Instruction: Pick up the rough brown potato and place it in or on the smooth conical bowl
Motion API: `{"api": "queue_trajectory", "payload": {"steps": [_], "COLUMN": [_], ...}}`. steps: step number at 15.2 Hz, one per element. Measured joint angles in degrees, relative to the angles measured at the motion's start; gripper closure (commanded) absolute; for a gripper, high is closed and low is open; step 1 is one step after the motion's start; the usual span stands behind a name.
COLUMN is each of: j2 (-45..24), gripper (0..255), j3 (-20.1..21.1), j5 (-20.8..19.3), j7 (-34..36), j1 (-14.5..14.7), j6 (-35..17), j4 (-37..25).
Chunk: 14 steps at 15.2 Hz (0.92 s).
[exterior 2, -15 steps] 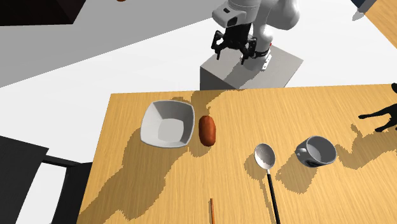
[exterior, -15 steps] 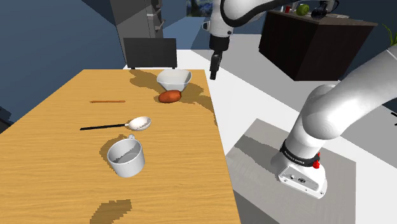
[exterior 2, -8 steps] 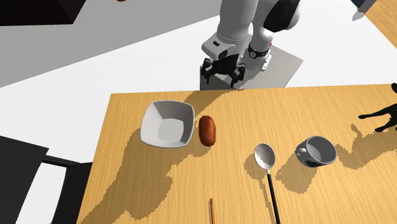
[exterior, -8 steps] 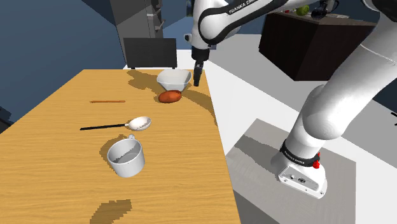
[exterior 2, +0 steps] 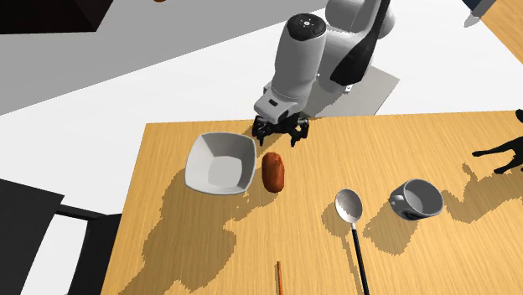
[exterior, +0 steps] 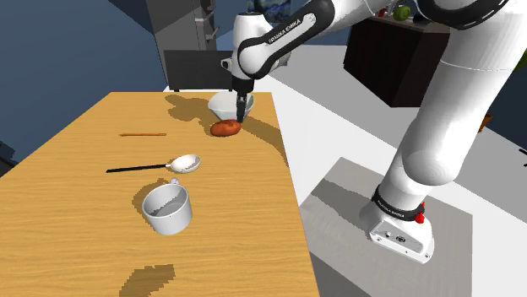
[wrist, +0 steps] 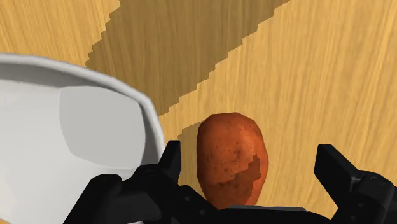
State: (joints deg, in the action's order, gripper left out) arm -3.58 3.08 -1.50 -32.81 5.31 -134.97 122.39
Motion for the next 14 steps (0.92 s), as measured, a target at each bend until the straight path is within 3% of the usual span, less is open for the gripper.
{"api": "queue_trajectory", "payload": {"steps": [7, 14], "j2": [-6.48, -8.06], "gripper": [0, 0], "j3": [0.34, 0.61], "j5": [-0.87, -1.13], "j7": [-0.93, -0.77], "j1": [0.44, 0.64], "j6": [-4.40, -6.73], "j4": [-2.89, -2.94]}}
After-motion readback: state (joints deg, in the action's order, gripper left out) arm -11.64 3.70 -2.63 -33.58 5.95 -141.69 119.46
